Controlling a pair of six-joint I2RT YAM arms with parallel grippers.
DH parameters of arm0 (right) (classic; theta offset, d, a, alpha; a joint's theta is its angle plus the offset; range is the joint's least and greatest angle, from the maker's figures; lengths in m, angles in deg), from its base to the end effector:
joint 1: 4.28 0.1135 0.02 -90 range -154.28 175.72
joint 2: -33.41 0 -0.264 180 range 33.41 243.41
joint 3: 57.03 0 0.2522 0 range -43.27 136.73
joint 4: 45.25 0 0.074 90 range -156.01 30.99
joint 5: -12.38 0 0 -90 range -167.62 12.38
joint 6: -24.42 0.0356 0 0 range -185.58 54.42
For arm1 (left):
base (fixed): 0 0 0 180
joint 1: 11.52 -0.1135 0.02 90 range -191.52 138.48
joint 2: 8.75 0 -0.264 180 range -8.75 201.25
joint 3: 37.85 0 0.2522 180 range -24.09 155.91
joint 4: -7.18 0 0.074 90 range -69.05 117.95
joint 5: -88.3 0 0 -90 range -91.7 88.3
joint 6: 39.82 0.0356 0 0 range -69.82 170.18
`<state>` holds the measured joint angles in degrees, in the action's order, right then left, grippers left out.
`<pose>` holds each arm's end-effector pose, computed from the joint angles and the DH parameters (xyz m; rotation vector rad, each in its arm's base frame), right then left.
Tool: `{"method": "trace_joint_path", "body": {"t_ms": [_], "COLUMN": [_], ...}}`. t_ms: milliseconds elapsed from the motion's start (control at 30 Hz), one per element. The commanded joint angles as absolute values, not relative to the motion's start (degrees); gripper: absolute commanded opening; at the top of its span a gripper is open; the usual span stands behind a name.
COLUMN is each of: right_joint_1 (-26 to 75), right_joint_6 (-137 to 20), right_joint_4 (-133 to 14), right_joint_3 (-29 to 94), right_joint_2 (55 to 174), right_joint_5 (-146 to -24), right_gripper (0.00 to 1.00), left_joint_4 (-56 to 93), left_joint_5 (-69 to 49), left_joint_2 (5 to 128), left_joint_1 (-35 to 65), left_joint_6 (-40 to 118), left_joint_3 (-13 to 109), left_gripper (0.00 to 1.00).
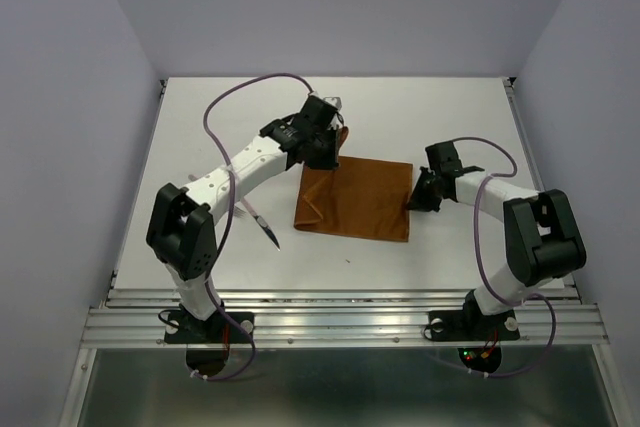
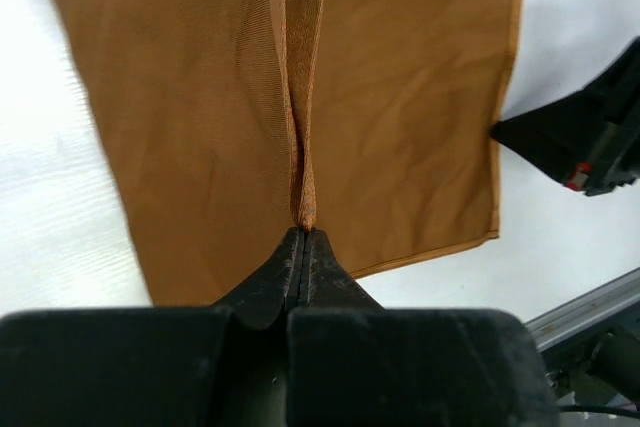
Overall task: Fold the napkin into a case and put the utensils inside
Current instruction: Fold the square-folded napkin at the center of the board.
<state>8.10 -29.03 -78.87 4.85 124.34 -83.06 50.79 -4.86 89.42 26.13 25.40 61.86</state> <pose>0.2874 0.0665 0.1578 0.5386 2.6658 0.3914 0.3083 -0.2404 0.3082 0.2963 2.3660 -0.6055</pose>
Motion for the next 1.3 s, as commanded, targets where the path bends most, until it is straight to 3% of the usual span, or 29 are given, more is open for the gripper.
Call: {"method": "trace_joint_path", "body": {"t_ms": [0,1267], "right_joint_1": [10.48,12.68], "right_joint_6": [-26.65,-25.06], "right_joint_4": [-76.76,-76.06], "right_joint_3": [6.39,6.92], "right_joint_2": [126.57,128.51], "right_joint_5": [-83.69,-82.81], "right_gripper": [0.13,0.12], "left_joint_4": [50.30,45.20], "left_joint_5": [-5.92,-12.60], "left_joint_2": [91.26,110.60], "left_joint_1": [28.82,35.24], "left_joint_6": [22.50,8.69], "left_joint_3": [66.17,80.23], "left_gripper": [0.00,0.00]}}
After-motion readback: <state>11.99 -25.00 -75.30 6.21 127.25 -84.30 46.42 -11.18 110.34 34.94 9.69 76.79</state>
